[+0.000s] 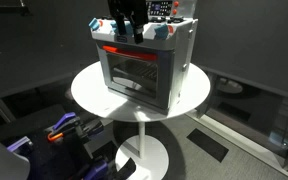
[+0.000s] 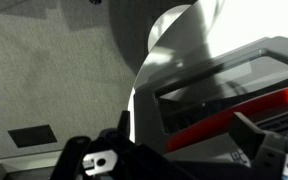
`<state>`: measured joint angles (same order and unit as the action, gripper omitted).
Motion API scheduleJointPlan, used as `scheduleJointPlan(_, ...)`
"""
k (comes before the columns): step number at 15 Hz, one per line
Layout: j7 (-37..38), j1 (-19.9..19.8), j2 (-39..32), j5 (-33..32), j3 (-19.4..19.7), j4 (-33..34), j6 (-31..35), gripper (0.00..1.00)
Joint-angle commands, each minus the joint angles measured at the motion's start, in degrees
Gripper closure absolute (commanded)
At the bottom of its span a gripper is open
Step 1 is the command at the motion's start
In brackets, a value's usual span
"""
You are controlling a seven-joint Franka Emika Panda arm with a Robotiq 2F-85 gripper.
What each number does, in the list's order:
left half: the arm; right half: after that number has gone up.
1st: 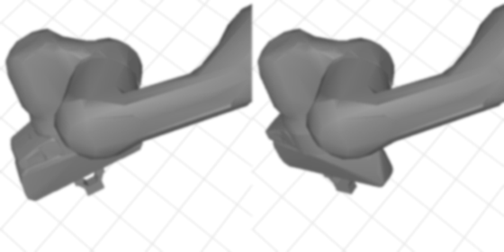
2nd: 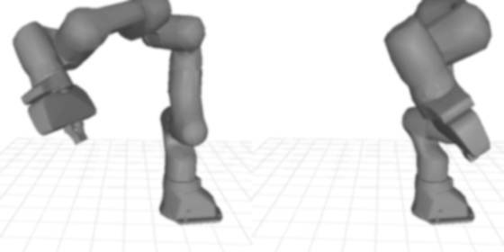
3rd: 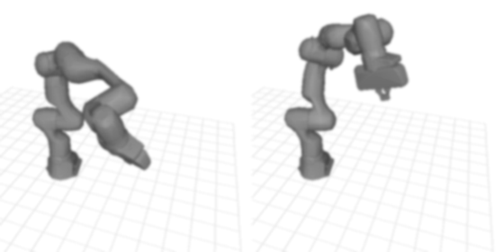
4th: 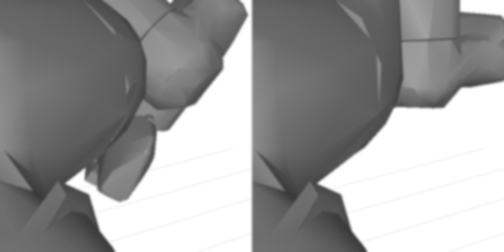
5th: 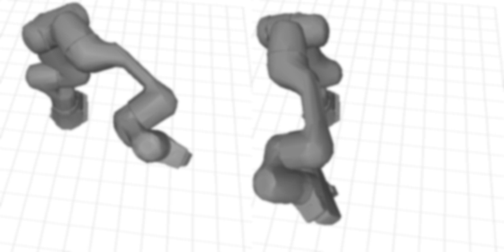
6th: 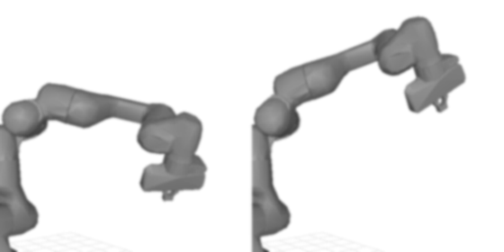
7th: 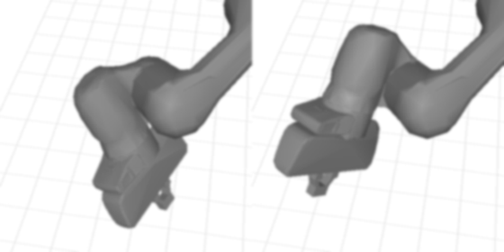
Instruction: Press the orange button on the stove
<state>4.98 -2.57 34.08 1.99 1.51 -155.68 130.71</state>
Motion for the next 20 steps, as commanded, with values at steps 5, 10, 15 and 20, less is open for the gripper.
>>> scheduleJointPlan(5,-0.13,-0.21,0.02,0.15,-0.19,0.1,-0.17,0.0)
scheduleJointPlan(10,0.37,0.01,-0.54,0.39,-0.53,3.5,-0.03,0.0)
scheduleJointPlan(15,1.2,-0.19,-2.07,-0.17,-1.56,8.84,0.53,0.0)
scheduleJointPlan(20,2.27,-0.85,-7.11,-0.8,-2.14,14.62,4.85,0.0)
